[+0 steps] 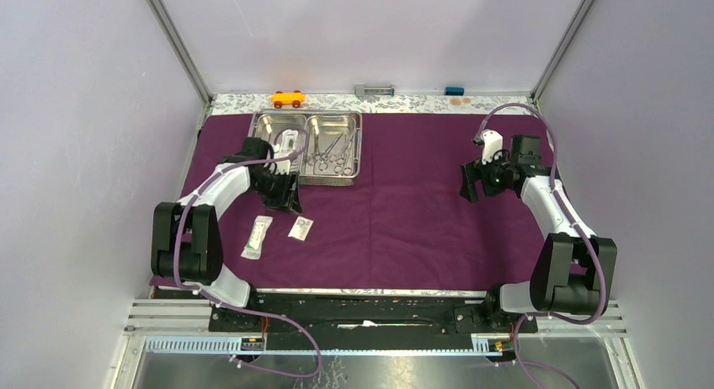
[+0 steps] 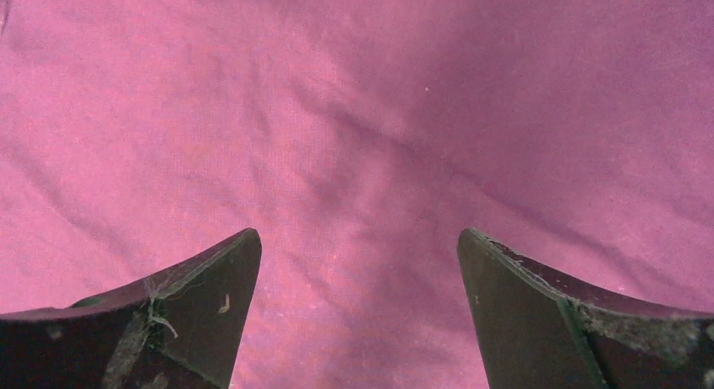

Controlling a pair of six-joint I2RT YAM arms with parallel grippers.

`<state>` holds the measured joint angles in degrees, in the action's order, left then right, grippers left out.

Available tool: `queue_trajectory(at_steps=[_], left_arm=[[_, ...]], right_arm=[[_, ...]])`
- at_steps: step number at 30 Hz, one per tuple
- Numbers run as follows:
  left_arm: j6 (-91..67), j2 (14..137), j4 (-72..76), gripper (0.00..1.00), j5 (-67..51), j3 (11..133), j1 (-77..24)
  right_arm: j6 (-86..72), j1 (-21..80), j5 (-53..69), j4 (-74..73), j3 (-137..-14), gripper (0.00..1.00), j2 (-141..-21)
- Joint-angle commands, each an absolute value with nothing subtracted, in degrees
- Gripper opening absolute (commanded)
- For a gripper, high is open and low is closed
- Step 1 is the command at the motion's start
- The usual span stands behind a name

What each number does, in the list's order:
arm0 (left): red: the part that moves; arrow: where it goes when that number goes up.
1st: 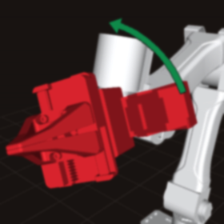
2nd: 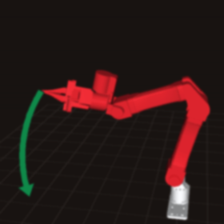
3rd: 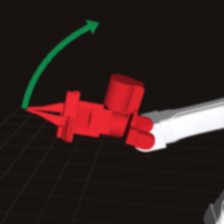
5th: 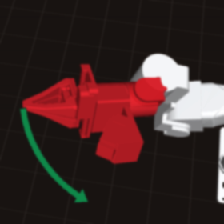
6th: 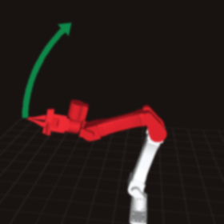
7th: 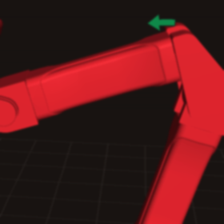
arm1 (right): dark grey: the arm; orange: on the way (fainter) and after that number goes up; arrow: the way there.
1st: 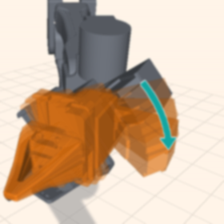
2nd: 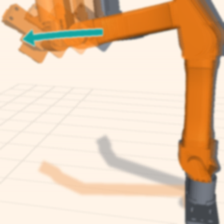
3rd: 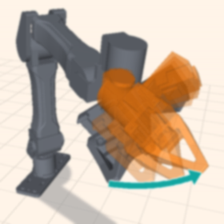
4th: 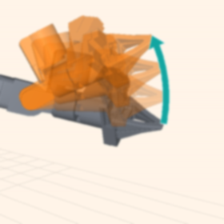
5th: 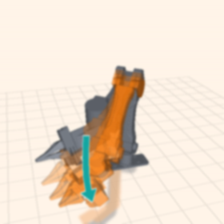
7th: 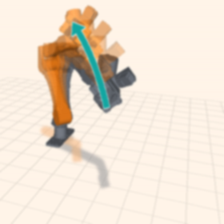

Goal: Open and lay out the surgical kit
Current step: Place the medical item in the surgical kit.

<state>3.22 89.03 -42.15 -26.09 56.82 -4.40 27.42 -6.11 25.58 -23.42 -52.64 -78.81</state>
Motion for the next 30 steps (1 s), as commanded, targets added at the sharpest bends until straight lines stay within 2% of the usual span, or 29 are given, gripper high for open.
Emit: queue_trajectory(at_steps=[1,14,23,30], left_arm=[[4.7,91.0,-36.0,0.49,-29.0,60.9,-4.6],[5.9,101.3,-34.5,0.46,-32.2,62.1,-6.9],[7.6,100.0,-36.6,0.4,-32.0,59.5,-7.0],[8.7,98.7,-39.2,0.31,-31.4,59.3,-7.1]], right_arm=[[28.3,-5.8,26.2,-23.3,-53.3,0.94,-79.7],[28.6,-5.8,25.9,-23.6,-53.4,0.94,-80.4],[28.8,-5.8,25.7,-23.9,-53.4,0.94,-81.0],[28.9,-5.8,25.5,-24.0,-53.5,0.94,-81.2]])
